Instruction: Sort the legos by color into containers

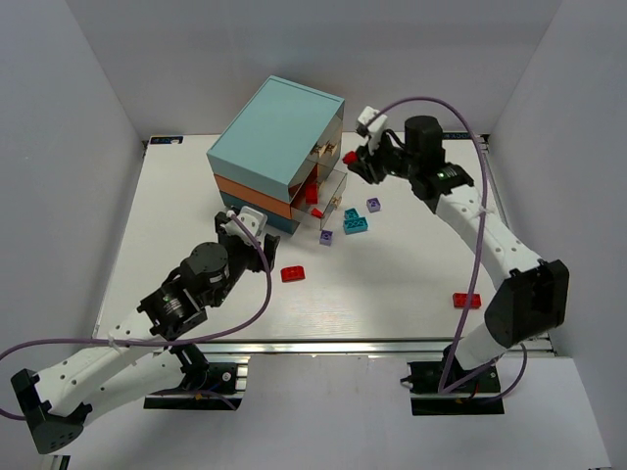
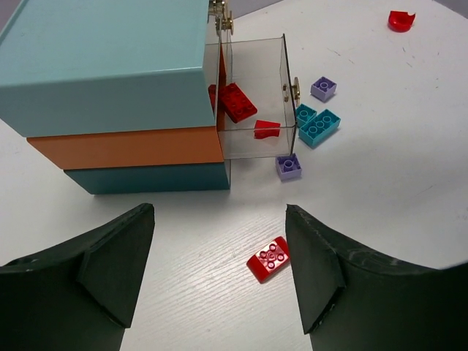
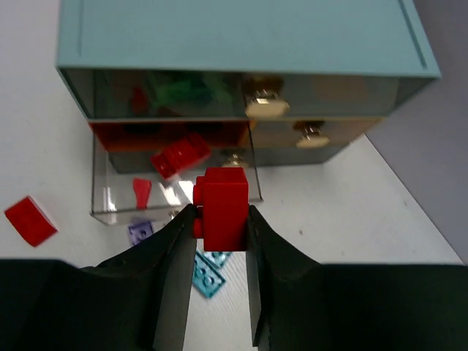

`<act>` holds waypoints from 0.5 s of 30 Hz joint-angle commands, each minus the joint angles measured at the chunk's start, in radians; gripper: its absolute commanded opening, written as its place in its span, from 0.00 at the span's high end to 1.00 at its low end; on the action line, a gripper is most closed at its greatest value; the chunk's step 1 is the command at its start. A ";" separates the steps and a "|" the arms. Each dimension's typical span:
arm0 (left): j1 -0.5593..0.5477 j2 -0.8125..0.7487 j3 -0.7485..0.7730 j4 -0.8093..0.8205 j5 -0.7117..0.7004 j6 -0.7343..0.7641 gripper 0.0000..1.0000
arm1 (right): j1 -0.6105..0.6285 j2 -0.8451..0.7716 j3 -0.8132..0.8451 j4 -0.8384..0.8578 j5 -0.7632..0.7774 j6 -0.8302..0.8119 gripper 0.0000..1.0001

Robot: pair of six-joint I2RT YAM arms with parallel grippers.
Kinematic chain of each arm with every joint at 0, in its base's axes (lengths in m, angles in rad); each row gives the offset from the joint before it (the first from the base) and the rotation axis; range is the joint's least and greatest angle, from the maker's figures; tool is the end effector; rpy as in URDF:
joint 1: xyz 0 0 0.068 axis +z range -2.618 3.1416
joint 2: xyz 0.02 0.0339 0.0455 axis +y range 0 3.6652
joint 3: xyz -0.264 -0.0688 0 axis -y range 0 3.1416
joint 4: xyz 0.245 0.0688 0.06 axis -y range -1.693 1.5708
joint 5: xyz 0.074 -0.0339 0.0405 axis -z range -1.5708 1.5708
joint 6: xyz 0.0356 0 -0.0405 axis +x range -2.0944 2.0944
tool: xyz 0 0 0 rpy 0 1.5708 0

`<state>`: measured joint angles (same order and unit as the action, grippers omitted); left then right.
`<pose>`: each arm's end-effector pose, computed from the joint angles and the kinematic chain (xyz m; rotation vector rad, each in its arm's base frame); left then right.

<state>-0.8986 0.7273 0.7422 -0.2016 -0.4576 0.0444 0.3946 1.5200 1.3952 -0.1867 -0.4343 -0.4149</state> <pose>0.1188 -0.1240 0.3330 0.4832 1.6751 -0.2248 0.3250 0.1516 0.3736 -1.0004 1.5811 0.3939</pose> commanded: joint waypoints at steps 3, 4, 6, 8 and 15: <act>0.000 0.000 -0.018 0.019 0.039 0.022 0.18 | 0.092 0.178 0.183 -0.057 0.028 0.053 0.98; 0.000 -0.002 -0.023 0.019 0.045 0.028 0.17 | 0.113 0.234 0.212 -0.059 0.046 0.062 0.98; 0.000 0.004 -0.023 0.018 0.059 0.031 0.16 | 0.131 0.310 0.289 -0.075 0.086 0.076 0.94; 0.000 0.007 -0.021 0.016 0.079 0.037 0.15 | 0.139 0.345 0.336 -0.092 0.106 0.082 0.89; 0.000 0.018 -0.021 0.019 0.100 0.028 0.13 | 0.144 0.391 0.329 -0.112 0.146 0.105 0.46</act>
<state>-0.8986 0.7479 0.7246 -0.2012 -0.3882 0.0708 0.5388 1.9369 1.6814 -0.3046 -0.3141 -0.3256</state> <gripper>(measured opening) 0.872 0.501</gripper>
